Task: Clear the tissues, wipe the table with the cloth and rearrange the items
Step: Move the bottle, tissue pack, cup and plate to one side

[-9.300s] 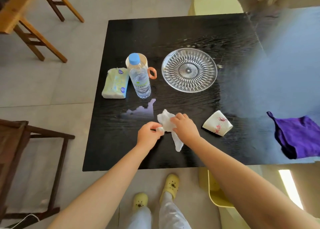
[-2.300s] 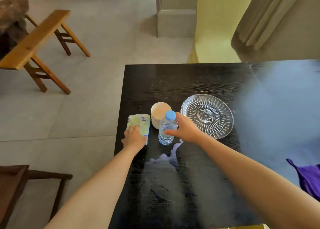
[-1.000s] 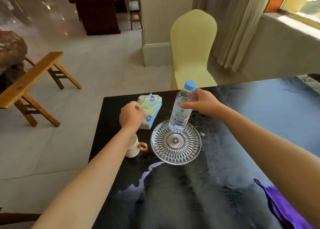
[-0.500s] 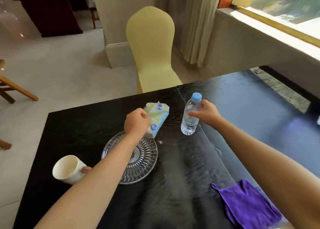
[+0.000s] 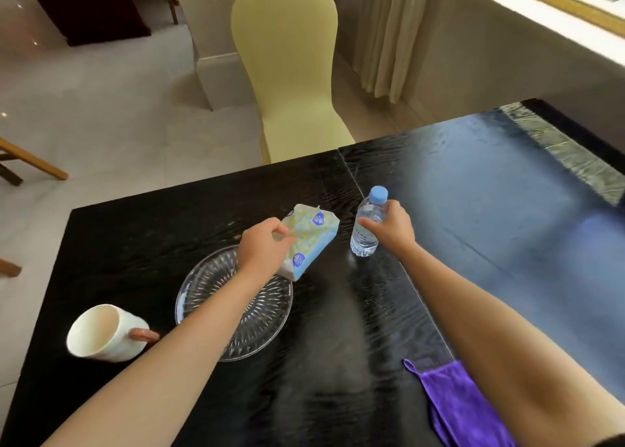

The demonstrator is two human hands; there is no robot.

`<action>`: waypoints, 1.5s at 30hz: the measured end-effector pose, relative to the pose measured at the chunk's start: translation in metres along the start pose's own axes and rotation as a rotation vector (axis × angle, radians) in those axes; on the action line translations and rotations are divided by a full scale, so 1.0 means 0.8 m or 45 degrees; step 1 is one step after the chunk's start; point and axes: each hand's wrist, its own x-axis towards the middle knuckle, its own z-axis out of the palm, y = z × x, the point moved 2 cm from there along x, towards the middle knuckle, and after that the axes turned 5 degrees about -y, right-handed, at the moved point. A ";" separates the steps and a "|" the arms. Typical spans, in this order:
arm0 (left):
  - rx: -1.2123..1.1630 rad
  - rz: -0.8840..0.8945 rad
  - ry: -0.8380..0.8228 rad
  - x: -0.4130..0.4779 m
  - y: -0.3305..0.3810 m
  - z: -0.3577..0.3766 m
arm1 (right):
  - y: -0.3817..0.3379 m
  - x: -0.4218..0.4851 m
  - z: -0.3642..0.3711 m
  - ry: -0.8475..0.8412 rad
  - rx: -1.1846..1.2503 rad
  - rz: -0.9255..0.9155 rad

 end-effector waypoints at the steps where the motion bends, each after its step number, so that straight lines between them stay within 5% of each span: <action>1: -0.013 0.015 -0.008 0.000 0.001 0.002 | 0.001 0.002 0.001 -0.012 0.002 0.005; 7: -0.105 0.054 -0.061 -0.008 0.006 0.017 | 0.007 -0.016 -0.003 -0.058 0.103 0.221; 10: -0.141 0.084 -0.075 -0.014 0.011 0.028 | 0.007 -0.057 0.011 -0.151 0.539 0.338; 14: -0.225 0.184 -0.169 -0.028 0.024 0.048 | -0.003 -0.096 0.020 -0.408 0.797 0.194; 22: -0.331 0.373 -0.275 -0.056 0.037 0.082 | 0.046 -0.109 -0.011 -0.252 0.823 0.112; 25: -0.159 0.445 -0.208 -0.058 0.015 0.096 | 0.076 -0.103 -0.022 -0.065 0.832 0.197; 31: 0.646 -0.002 -0.427 -0.062 -0.086 0.134 | 0.164 -0.073 -0.033 0.236 0.883 0.528; 40: 0.772 -0.043 -0.326 -0.079 -0.139 0.159 | 0.222 -0.027 -0.028 0.389 0.848 0.667; 45: 0.752 0.008 -0.292 -0.085 -0.145 0.160 | 0.225 -0.022 -0.021 0.318 0.405 0.709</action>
